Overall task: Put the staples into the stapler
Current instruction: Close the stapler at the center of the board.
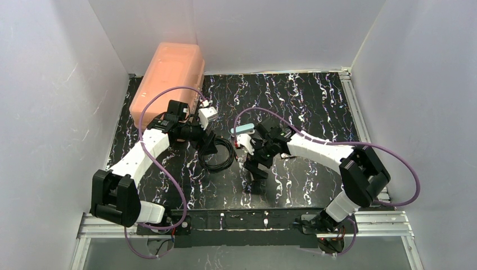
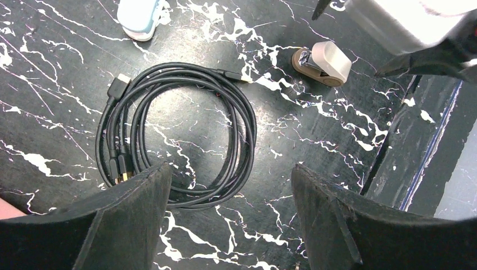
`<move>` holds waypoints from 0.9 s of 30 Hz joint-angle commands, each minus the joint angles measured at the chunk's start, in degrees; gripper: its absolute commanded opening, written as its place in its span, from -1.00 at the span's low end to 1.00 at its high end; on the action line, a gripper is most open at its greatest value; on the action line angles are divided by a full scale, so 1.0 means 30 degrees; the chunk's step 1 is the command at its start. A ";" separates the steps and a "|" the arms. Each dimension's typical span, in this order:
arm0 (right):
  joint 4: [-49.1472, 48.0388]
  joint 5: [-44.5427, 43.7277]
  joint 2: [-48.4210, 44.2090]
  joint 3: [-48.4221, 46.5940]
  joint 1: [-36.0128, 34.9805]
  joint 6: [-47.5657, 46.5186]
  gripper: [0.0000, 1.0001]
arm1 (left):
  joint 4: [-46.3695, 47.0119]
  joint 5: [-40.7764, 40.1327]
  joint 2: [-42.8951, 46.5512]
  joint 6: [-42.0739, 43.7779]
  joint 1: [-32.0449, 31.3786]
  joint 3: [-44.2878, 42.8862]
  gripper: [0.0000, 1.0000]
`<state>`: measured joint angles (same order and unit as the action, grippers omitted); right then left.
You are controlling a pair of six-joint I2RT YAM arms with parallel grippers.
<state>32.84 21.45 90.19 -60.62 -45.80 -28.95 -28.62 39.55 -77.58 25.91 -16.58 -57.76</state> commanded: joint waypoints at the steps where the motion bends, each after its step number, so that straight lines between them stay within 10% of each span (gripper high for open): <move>1: -0.2184 -0.0098 -0.0172 0.0902 -0.0025 0.2251 0.97 | -0.0268 -0.0008 -0.0097 -0.0196 0.0094 -0.0506 0.51; 27: -0.3302 -0.0164 0.2276 0.1182 -0.1008 0.4675 0.58 | -0.0058 -0.0342 -0.0065 -0.0643 0.0085 -0.0551 0.51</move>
<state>24.18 21.58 95.46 -57.67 -47.72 -15.81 -28.34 38.33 -78.59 24.18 -16.58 -57.93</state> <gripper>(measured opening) 0.833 0.758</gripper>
